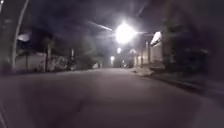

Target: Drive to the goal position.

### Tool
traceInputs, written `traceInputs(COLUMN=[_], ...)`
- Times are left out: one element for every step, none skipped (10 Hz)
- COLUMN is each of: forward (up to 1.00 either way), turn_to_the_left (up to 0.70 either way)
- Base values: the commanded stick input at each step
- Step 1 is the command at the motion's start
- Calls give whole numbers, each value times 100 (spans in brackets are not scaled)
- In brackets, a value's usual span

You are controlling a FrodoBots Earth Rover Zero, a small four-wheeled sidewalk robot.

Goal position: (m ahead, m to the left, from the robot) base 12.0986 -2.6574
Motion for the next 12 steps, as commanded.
traceInputs(forward=[70,70,70,70,70,70,70,70,70,70,70,70], turn_to_the_left=[0,0,-17,-35,-35,-35,-35,-35,-31,-24,-17,-10])
